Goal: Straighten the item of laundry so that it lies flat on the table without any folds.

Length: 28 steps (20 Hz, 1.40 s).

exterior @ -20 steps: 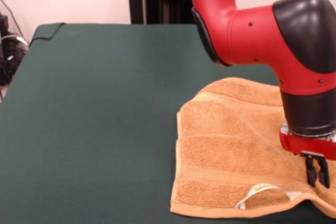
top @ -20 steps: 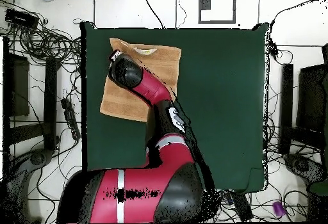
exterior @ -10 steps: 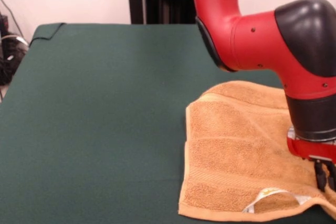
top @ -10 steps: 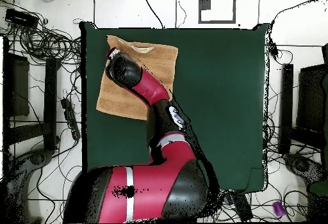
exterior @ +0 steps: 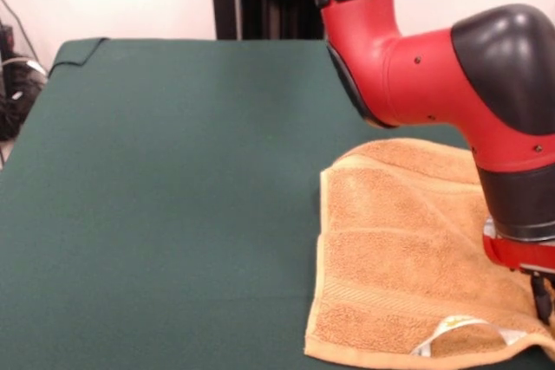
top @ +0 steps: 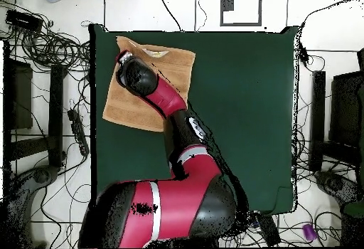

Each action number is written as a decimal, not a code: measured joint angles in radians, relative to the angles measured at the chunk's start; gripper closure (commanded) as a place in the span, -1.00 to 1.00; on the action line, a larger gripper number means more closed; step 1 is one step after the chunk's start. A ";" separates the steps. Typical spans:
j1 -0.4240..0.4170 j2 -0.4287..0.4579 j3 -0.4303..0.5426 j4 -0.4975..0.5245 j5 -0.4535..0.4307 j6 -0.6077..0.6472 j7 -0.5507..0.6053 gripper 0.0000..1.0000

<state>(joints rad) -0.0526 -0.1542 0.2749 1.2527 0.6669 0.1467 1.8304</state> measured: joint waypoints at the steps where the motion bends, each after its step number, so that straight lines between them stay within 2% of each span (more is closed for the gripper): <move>1: -0.001 0.001 0.003 0.000 0.000 -0.002 0.000 1.00; 15: -0.021 0.013 0.064 0.000 0.000 -0.037 0.000 1.00; 28: -0.028 0.014 0.076 0.002 0.000 -0.038 0.000 1.00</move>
<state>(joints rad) -0.0804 -0.1399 0.3508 1.2546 0.6671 0.1090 1.8304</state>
